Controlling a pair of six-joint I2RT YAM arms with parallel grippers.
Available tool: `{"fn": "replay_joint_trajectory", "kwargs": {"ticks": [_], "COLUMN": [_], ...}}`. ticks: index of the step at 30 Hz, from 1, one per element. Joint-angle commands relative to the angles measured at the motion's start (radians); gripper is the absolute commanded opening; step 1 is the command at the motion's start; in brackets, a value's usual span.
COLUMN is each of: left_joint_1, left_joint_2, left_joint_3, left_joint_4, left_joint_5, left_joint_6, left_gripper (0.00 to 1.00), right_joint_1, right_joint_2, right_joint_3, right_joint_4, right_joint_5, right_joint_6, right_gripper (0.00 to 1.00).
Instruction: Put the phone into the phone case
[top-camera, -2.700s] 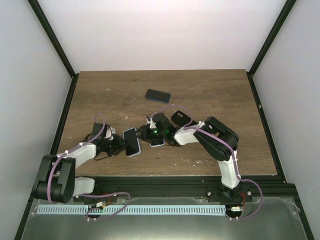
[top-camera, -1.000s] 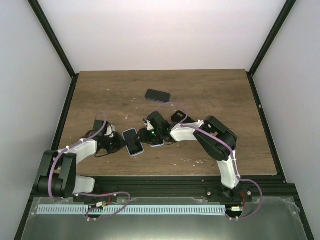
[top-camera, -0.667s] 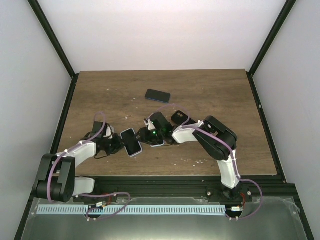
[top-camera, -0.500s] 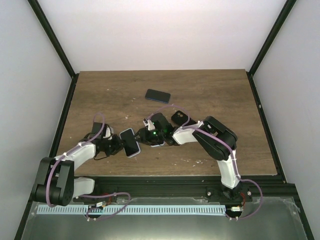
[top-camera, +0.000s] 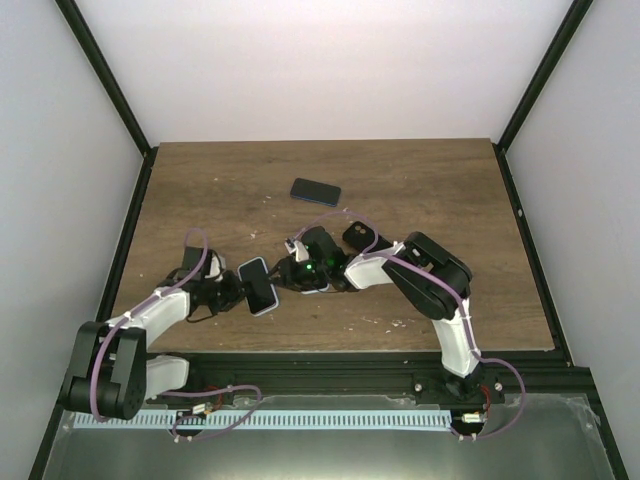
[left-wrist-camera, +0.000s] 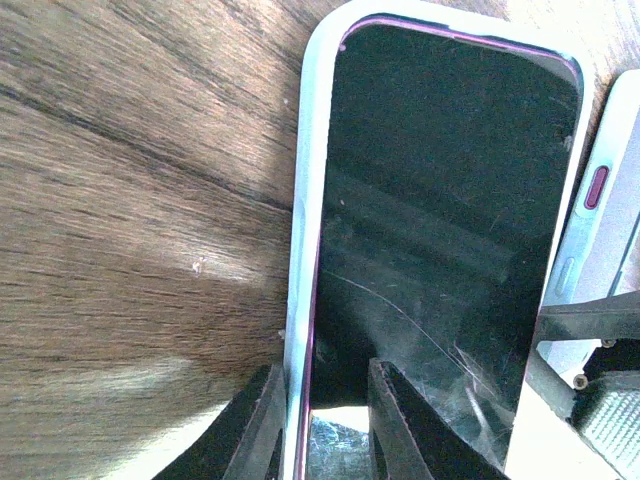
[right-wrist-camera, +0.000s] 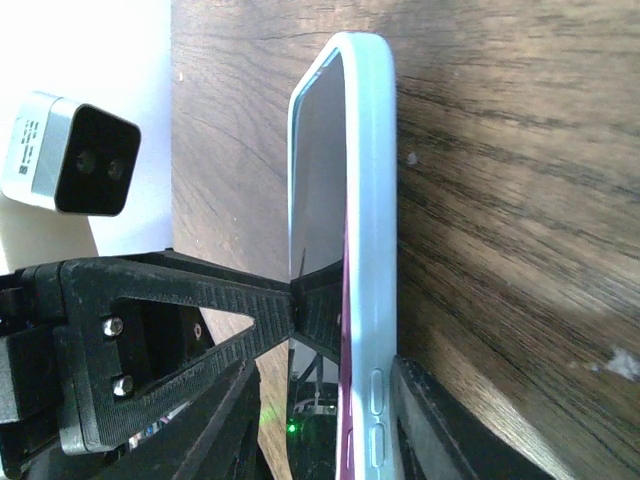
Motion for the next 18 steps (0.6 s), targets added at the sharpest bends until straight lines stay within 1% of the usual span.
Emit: {"fn": "replay_joint_trajectory", "kwargs": {"ticks": [1, 5, 10, 16, 18], "left_joint_1": [-0.004, -0.004, -0.004, -0.004, -0.004], "left_joint_2": [-0.011, -0.028, -0.028, -0.034, -0.034], "left_joint_3": [-0.027, -0.036, -0.037, -0.038, -0.042], "left_joint_4": [-0.031, -0.021, -0.022, -0.012, -0.004], "left_joint_5": [0.012, 0.017, 0.019, 0.027, 0.025], "left_joint_6": [-0.010, -0.020, -0.019, -0.019, -0.018], "left_gripper": [0.25, 0.24, 0.24, 0.24, 0.24], "right_joint_1": [0.032, 0.032, 0.033, 0.035, 0.035], "right_joint_2": [0.017, 0.025, 0.034, 0.062, 0.070], "right_joint_3": [0.047, 0.052, 0.053, 0.096, 0.097], "right_joint_4": [0.080, 0.115, 0.151, 0.093, 0.120], "right_joint_5": [-0.093, -0.133, -0.163, -0.187, -0.210], "right_joint_6": [0.001, 0.009, 0.015, -0.008, -0.004], "right_gripper": [0.34, 0.29, 0.28, 0.29, 0.29]}}
